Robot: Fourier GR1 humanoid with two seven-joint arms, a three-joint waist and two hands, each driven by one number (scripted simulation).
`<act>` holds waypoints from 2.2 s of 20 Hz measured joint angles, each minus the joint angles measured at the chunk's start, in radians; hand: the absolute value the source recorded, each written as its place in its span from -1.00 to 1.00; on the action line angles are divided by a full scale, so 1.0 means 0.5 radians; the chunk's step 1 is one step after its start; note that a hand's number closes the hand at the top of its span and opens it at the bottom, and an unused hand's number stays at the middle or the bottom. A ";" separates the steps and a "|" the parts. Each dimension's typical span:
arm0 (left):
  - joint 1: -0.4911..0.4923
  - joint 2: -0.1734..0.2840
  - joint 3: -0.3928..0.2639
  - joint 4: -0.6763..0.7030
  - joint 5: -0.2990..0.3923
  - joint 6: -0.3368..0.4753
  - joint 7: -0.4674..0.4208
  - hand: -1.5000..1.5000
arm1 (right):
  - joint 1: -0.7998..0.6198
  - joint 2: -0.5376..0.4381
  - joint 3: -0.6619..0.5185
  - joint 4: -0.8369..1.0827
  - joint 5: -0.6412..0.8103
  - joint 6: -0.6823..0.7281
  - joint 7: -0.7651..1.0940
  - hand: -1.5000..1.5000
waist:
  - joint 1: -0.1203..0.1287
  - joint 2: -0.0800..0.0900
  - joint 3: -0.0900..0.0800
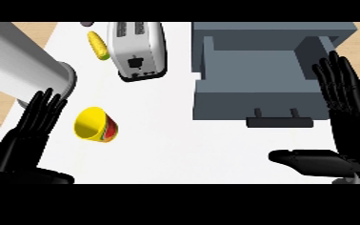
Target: Pick up the cup, place it into the drawer and close the drawer
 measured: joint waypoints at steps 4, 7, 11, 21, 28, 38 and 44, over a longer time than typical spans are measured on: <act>-0.104 0.026 0.052 0.316 -0.149 0.013 -0.171 -1.00 | -0.035 -0.016 -0.037 0.055 -0.021 0.029 -0.025 -1.00 | -0.003 0.001 0.000; -0.142 0.025 0.054 0.513 -0.271 0.038 -0.306 -1.00 | -0.066 -0.029 -0.060 0.034 -0.044 0.040 0.026 -1.00 | -0.004 0.001 0.000; -0.266 0.073 0.094 0.933 -0.396 0.035 -0.550 -1.00 | -0.037 -0.006 -0.030 0.002 -0.018 0.043 0.030 -1.00 | -0.009 0.001 0.000; -0.647 0.216 0.157 1.990 -0.602 0.037 -1.178 -1.00 | -0.028 0.025 -0.023 0.013 0.006 0.053 0.014 -1.00 | -0.016 0.004 -0.002; -0.806 0.257 0.160 2.410 -0.666 0.115 -1.413 -1.00 | 0.017 0.035 -0.010 0.022 0.012 0.094 -0.035 -1.00 | -0.023 0.007 -0.003; -0.981 0.240 0.137 2.694 -0.736 0.207 -1.577 -1.00 | -0.010 0.033 -0.022 0.013 -0.001 0.108 -0.017 -1.00 | -0.038 0.013 -0.005; -1.037 0.239 0.136 2.775 -0.740 0.191 -1.601 -1.00 | -0.019 0.037 -0.020 0.029 -0.003 0.117 -0.020 -1.00 | -0.041 0.015 -0.006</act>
